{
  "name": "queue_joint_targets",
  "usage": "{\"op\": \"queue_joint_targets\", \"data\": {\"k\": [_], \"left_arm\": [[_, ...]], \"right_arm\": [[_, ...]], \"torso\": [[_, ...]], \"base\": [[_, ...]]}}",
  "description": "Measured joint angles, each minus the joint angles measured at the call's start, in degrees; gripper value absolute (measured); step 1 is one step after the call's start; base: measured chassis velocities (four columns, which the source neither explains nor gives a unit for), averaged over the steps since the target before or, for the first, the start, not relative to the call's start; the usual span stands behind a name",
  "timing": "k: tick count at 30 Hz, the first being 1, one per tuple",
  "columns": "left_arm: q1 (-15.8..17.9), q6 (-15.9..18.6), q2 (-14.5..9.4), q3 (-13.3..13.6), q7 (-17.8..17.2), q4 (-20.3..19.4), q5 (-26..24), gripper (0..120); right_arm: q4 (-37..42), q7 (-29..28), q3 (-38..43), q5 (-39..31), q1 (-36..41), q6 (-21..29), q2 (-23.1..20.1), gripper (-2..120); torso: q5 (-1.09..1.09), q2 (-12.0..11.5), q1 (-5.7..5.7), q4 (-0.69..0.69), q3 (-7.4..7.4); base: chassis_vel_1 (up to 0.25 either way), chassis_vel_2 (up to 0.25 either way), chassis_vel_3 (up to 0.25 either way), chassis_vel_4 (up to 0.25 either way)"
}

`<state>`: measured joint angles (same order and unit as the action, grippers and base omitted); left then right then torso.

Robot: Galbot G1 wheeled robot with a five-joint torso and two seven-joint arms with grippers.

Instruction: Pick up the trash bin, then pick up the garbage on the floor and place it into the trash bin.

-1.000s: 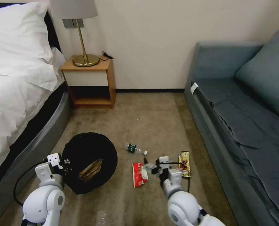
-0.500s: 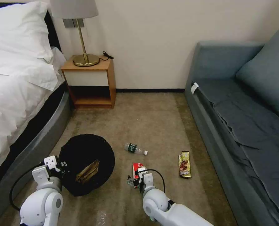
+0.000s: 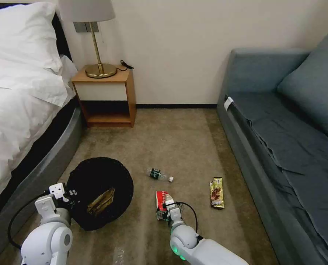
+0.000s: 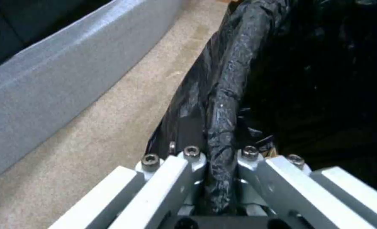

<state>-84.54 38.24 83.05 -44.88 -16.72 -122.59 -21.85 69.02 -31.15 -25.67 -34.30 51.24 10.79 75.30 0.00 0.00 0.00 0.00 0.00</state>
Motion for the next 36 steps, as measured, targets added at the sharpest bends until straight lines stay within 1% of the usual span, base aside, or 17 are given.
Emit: {"op": "queue_joint_targets", "data": {"k": [5,6,9,11,14,16,18,20,22,24,26,28,30,31,32,34,36], "left_arm": [[-0.2,-0.01,-0.2,-0.32,-0.02,-0.06,0.01,2],[-0.28,-0.03,-0.26,-0.35,-0.03,-0.12,0.01,2],[-0.33,-0.04,-0.3,-0.35,-0.03,-0.18,0.01,2],[-0.4,-0.07,-0.37,-0.37,-0.03,-0.21,0.02,2],[-0.48,-0.1,-0.44,-0.39,-0.03,-0.25,0.03,2],[-0.6,-0.16,-0.58,-0.5,-0.04,-0.4,0.03,2],[-0.63,-0.18,-0.6,-0.51,-0.04,-0.41,0.03,2],[-0.7,-0.22,-0.67,-0.58,-0.04,-0.41,0.03,2],[-0.7,-0.23,-0.67,-0.59,-0.04,-0.41,0.03,2],[-0.74,-0.24,-0.67,-0.59,-0.04,-0.44,0.03,2],[-0.74,-0.24,-0.67,-0.59,-0.04,-0.45,0.03,2],[-0.75,-0.25,-0.66,-0.59,-0.04,-0.52,0.02,2],[-0.75,-0.25,-0.65,-0.59,-0.04,-0.55,0.02,2],[-0.75,-0.25,-0.63,-0.59,-0.04,-0.59,0.02,2],[-0.77,-0.27,-0.62,-0.58,-0.03,-0.6,0.01,2],[-0.77,-0.27,-0.62,-0.58,-0.04,-0.62,0.01,2],[-0.79,-0.28,-0.6,-0.58,-0.03,-0.66,-0.03,2]], "right_arm": [[-3.49,0.74,-0.11,0.75,-0.71,-1.35,1.03,97],[-4.99,1.02,-0.19,1.14,-1.17,-2.0,1.51,92],[-6.45,1.21,-0.25,1.41,-1.67,-2.57,1.98,88],[-8.4,1.63,-0.32,1.71,-2.35,-3.37,2.58,82],[-9.6,1.91,-0.36,2.04,-2.72,-3.89,2.93,80],[-11.3,2.27,-0.37,2.54,-3.2,-4.81,3.43,70],[-11.45,2.33,-0.36,2.59,-3.23,-4.89,3.47,68],[-11.71,2.7,-0.26,2.78,-3.26,-5.11,3.5,57],[-11.78,2.76,-0.24,2.83,-3.26,-5.15,3.51,54],[-11.95,2.99,-0.11,3.1,-3.26,-5.41,3.52,44],[-11.92,3.03,-0.05,3.17,-3.22,-5.46,3.5,40],[-11.51,3.07,0.07,3.3,-2.96,-5.53,3.26,29],[-11.4,3.07,0.12,3.35,-2.89,-5.56,3.2,28],[-11.0,3.06,0.24,3.4,-2.73,-5.61,2.98,19],[-10.44,3.06,0.36,3.4,-2.54,-5.62,2.75,14],[-10.11,3.03,0.42,3.4,-2.45,-5.62,2.63,13],[-7.73,2.85,0.78,3.12,-1.95,-5.57,1.74,2]], "torso": [[0.0,0.0,0.0,0.0,0.0],[0.0,0.0,0.0,0.0,0.0],[0.0,0.0,0.0,0.0,0.0],[0.0,0.0,0.0,0.0,0.0],[-0.01,0.0,0.0,0.0,0.0],[0.0,0.0,0.0,0.0,0.0],[0.0,0.0,0.0,0.0,0.0],[0.0,0.0,0.0,0.01,0.0],[0.0,0.0,0.0,0.0,0.0],[0.0,0.0,0.0,0.0,0.0],[0.0,0.0,0.0,0.0,0.0],[0.0,0.0,0.0,0.0,0.0],[0.0,0.0,0.0,0.0,0.0],[0.0,0.0,0.0,0.0,0.0],[0.0,0.0,0.0,0.0,0.0],[0.0,0.0,0.0,0.0,0.0],[0.0,0.0,0.0,0.0,0.0]], "base": [[0.0,0.0,0.0,0.0],[0.0,0.0,0.0,0.0],[0.0,0.0,0.0,0.0],[0.0,0.0,0.0,0.0],[0.0,0.0,0.0,0.0],[0.0,0.0,0.0,0.0],[0.0,0.0,0.0,0.0],[0.0,0.0,0.0,0.0],[0.0,0.0,0.0,0.0],[0.0,0.0,0.0,0.0],[0.0,0.0,0.0,0.0],[0.0,0.0,0.0,0.0],[0.0,0.0,0.0,0.0],[0.0,0.0,0.0,0.0],[0.0,0.0,0.0,0.0],[0.0,0.0,0.0,0.0],[0.0,0.0,0.0,0.0]]}}
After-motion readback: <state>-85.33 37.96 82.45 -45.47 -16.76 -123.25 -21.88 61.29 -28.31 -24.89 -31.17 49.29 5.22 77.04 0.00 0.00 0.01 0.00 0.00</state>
